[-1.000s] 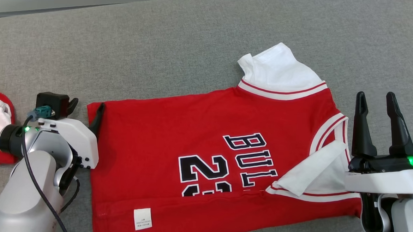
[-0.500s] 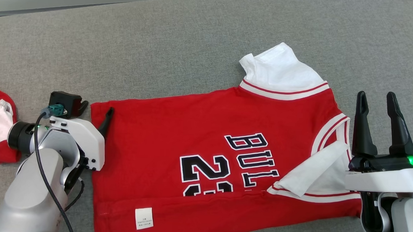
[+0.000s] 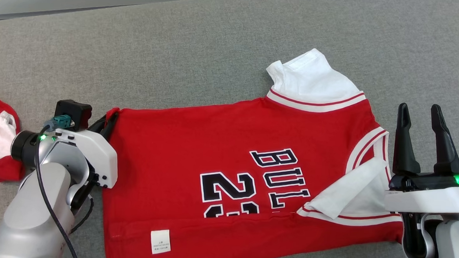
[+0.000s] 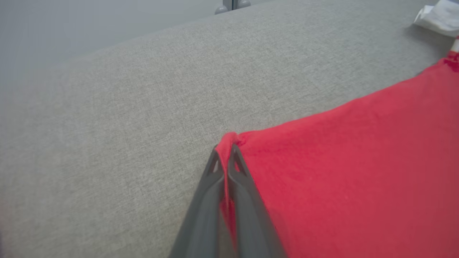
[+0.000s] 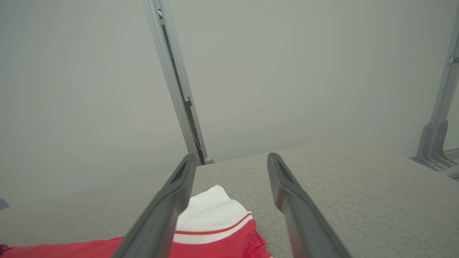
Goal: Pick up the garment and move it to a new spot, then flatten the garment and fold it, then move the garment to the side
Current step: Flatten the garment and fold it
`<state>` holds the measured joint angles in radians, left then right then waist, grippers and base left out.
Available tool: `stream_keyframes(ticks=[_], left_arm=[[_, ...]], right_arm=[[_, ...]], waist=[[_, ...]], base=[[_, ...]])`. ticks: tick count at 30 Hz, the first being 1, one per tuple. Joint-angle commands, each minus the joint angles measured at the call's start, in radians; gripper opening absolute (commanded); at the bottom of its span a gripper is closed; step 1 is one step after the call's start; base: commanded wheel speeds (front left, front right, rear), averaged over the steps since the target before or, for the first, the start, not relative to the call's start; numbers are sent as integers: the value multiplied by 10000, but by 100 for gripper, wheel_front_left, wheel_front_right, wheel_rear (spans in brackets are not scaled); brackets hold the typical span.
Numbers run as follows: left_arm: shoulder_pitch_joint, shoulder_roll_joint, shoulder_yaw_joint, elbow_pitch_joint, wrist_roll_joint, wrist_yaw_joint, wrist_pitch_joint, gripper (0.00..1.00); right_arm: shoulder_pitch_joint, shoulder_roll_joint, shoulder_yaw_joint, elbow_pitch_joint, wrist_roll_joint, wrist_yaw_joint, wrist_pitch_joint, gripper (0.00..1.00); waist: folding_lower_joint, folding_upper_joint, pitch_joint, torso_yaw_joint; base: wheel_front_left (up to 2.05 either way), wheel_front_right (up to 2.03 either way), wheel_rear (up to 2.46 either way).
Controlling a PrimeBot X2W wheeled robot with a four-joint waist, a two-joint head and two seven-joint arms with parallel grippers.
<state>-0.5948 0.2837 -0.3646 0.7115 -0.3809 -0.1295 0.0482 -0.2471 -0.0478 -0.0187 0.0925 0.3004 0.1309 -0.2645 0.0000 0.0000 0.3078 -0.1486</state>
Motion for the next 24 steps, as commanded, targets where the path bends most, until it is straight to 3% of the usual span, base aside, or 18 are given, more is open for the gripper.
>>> stream_keyframes(ticks=[1,6,11,24], left_arm=[[-140,85,-2,17,-29,-17,-123,0],[-99,-67,-135,-13,13,29,-446,0],[-141,-293,-290,-123,-10,39,-669,0],[-866,-1039,-694,-148,96,119,-1181,0]], right_arm=[[-62,-54,-43,55,-6,-3,-14,100],[-315,-56,-165,534,-792,-3,39,100],[-1434,-392,-89,1328,-1249,-3,1044,100],[-4765,-2352,1173,4100,615,-3,3772,100]], waist=[[0,0,-20,23],[0,0,-106,170],[0,0,36,472],[0,0,888,1710]], base=[[0,0,0],[0,0,0],[0,0,0],[0,0,0]])
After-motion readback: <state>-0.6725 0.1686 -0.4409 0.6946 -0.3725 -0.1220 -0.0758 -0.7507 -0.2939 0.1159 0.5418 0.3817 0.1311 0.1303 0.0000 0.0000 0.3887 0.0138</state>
